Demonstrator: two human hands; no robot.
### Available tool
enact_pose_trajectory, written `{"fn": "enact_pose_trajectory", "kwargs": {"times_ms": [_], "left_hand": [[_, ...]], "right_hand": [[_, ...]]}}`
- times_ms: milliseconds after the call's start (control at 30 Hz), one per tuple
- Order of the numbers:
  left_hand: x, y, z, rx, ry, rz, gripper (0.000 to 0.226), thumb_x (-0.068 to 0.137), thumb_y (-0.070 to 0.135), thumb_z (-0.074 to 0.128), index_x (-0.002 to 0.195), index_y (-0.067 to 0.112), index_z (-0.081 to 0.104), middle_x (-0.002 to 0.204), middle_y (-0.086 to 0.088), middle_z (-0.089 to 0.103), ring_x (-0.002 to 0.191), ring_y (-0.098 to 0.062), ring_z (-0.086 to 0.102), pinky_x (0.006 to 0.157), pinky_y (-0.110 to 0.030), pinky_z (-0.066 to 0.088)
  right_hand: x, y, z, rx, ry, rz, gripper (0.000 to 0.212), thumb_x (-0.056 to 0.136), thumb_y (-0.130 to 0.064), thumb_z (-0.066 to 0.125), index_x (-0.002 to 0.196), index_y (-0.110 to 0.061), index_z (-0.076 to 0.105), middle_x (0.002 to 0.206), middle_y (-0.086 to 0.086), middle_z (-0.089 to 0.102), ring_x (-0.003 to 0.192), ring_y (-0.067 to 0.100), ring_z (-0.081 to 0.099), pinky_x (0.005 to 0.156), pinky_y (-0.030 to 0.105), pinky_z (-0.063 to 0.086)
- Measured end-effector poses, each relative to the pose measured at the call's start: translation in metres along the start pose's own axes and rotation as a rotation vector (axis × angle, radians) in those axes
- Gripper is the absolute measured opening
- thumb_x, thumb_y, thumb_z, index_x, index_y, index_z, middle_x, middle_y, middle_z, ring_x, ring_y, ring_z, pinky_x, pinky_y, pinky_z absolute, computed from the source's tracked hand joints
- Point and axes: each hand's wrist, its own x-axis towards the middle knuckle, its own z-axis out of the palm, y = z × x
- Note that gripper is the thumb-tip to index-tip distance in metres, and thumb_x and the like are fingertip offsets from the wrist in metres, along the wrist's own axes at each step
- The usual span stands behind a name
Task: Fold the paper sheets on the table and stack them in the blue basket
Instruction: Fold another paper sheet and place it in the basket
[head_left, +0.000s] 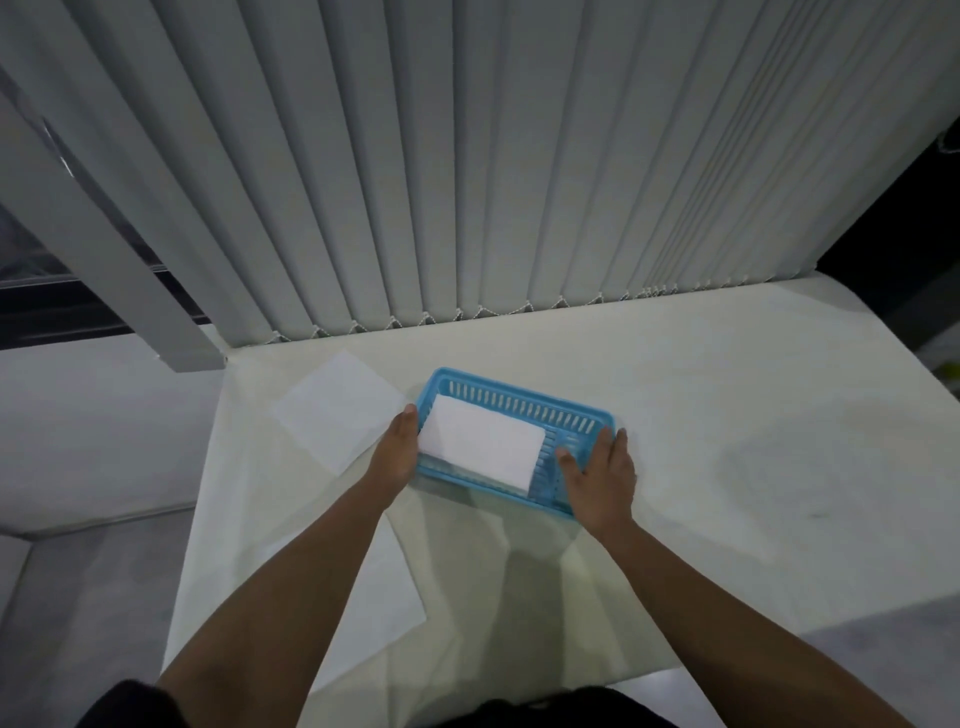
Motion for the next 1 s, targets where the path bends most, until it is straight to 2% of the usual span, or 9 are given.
{"fn": "enact_pose_trajectory", "kwargs": {"times_ms": [100,167,233,333,433,600,767,900,1000], "left_hand": [[-0.007,0.0,-0.005,0.072,0.024,0.017,0.058,0.101,0.047,0.017,0.139,0.013,0.044,0.139,-0.006,0.049,0.126,-0.023,0.046,0.108,-0.035,0.031],[-0.014,-0.002,-0.013,0.158,0.048,0.05,0.055,0.102,0.043,0.019,0.133,0.009,0.05,0.128,-0.006,0.053,0.115,-0.02,0.05,0.096,-0.031,0.034],[-0.02,-0.011,-0.026,0.272,0.079,0.091,0.05,0.102,0.041,0.026,0.127,0.008,0.053,0.127,-0.009,0.058,0.114,-0.024,0.053,0.094,-0.032,0.037],[-0.029,-0.031,-0.05,0.396,0.142,0.081,0.041,0.098,0.038,0.041,0.131,0.015,0.052,0.133,-0.01,0.057,0.123,-0.028,0.052,0.106,-0.039,0.04],[-0.047,-0.05,-0.074,0.48,0.22,0.06,0.039,0.094,0.032,0.05,0.131,0.018,0.053,0.135,-0.008,0.055,0.126,-0.028,0.049,0.105,-0.04,0.041],[-0.077,-0.091,-0.109,0.657,0.25,-0.012,0.058,0.091,0.036,0.056,0.142,0.018,0.038,0.149,-0.005,0.039,0.139,-0.028,0.031,0.11,-0.04,0.032],[-0.092,-0.125,-0.133,0.792,0.129,-0.079,0.08,0.086,0.043,0.061,0.149,0.015,0.021,0.158,-0.009,0.023,0.144,-0.03,0.024,0.117,-0.04,0.026],[-0.097,-0.132,-0.135,0.798,0.132,-0.045,0.077,0.089,0.035,0.058,0.15,0.016,0.015,0.158,-0.008,0.02,0.139,-0.03,0.034,0.108,-0.042,0.039],[-0.094,-0.131,-0.134,0.715,0.165,-0.041,0.073,0.09,0.028,0.058,0.15,0.018,0.017,0.152,-0.008,0.031,0.128,-0.03,0.048,0.097,-0.042,0.047]], "right_hand": [[-0.006,-0.011,-0.001,-0.143,0.056,-0.098,0.073,0.095,-0.048,0.045,0.152,-0.014,0.014,0.162,0.013,0.0,0.148,0.033,0.007,0.118,0.052,0.004],[-0.012,-0.024,-0.001,-0.192,0.101,-0.234,0.069,0.094,-0.041,0.05,0.151,-0.014,0.022,0.162,0.014,0.004,0.147,0.036,0.008,0.118,0.053,0.005],[-0.018,-0.044,0.002,-0.229,0.108,-0.363,0.068,0.092,-0.035,0.053,0.15,-0.014,0.025,0.162,0.012,0.005,0.147,0.036,0.009,0.119,0.05,0.005],[-0.03,-0.075,0.011,-0.268,0.049,-0.524,0.067,0.092,-0.032,0.051,0.15,-0.016,0.024,0.162,0.008,0.002,0.148,0.033,0.005,0.12,0.045,0.002],[-0.044,-0.102,0.025,-0.325,-0.046,-0.711,0.067,0.092,-0.031,0.051,0.151,-0.014,0.024,0.162,0.009,0.008,0.149,0.031,0.006,0.121,0.045,0.002],[-0.07,-0.132,0.064,-0.465,-0.253,-0.961,0.064,0.092,-0.029,0.046,0.151,-0.014,0.023,0.162,0.006,0.011,0.149,0.029,0.006,0.121,0.042,0.001],[-0.085,-0.151,0.104,-0.666,-0.433,-1.044,0.065,0.094,-0.026,0.042,0.152,-0.013,0.017,0.162,0.006,0.013,0.148,0.027,0.011,0.121,0.041,0.006],[-0.085,-0.157,0.127,-0.801,-0.556,-0.968,0.066,0.094,-0.025,0.042,0.152,-0.011,0.015,0.16,0.009,0.017,0.144,0.031,0.021,0.119,0.043,0.019],[-0.087,-0.157,0.135,-0.759,-0.585,-0.88,0.064,0.094,-0.019,0.045,0.151,-0.011,0.017,0.153,0.01,0.028,0.135,0.032,0.034,0.107,0.042,0.037]]}}
